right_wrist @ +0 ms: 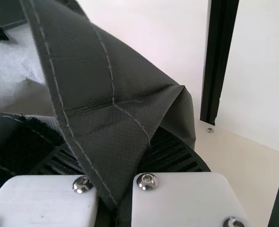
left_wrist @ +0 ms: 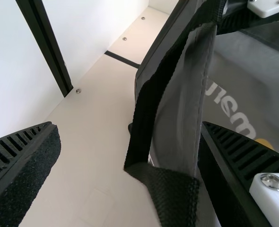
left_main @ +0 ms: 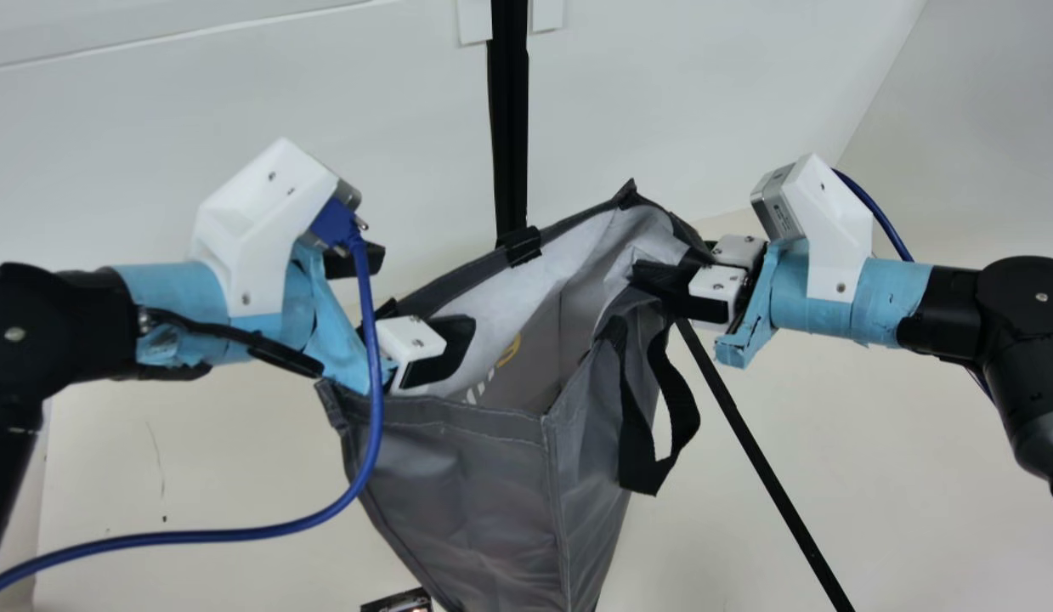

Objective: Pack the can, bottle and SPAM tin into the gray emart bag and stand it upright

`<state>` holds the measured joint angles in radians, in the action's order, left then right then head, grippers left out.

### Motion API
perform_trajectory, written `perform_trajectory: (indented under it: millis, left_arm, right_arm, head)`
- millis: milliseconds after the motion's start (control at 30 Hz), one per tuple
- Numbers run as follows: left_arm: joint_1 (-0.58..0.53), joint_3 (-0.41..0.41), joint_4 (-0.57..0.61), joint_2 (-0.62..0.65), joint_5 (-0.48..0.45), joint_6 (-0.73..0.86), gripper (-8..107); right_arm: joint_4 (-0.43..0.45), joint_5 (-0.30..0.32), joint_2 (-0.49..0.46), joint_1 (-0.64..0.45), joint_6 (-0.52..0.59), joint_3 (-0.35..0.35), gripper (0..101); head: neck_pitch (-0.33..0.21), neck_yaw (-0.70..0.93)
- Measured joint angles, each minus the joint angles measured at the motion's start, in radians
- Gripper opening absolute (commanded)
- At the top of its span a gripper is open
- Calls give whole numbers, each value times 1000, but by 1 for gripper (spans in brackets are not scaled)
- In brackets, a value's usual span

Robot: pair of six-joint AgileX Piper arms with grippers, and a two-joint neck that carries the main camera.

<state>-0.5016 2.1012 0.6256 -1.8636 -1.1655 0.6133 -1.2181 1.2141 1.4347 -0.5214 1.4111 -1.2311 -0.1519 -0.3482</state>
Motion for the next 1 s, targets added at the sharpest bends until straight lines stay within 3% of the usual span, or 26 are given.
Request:
perform_trajectory:
  millis: [633, 833, 1000]
  left_arm:
    - [93, -71, 210, 178, -43, 98, 90]
    - [155, -107, 206, 243, -41, 100, 90]
    - [201, -145, 127, 302, -15, 65, 90]
  right_arm:
    - [0, -2, 0, 0, 0, 0, 0]
    - [0, -2, 0, 0, 0, 0, 0]
    - [0, -2, 0, 0, 0, 0, 0]
  head:
    - [0, 0]
    - [0, 0]
    - [0, 2]
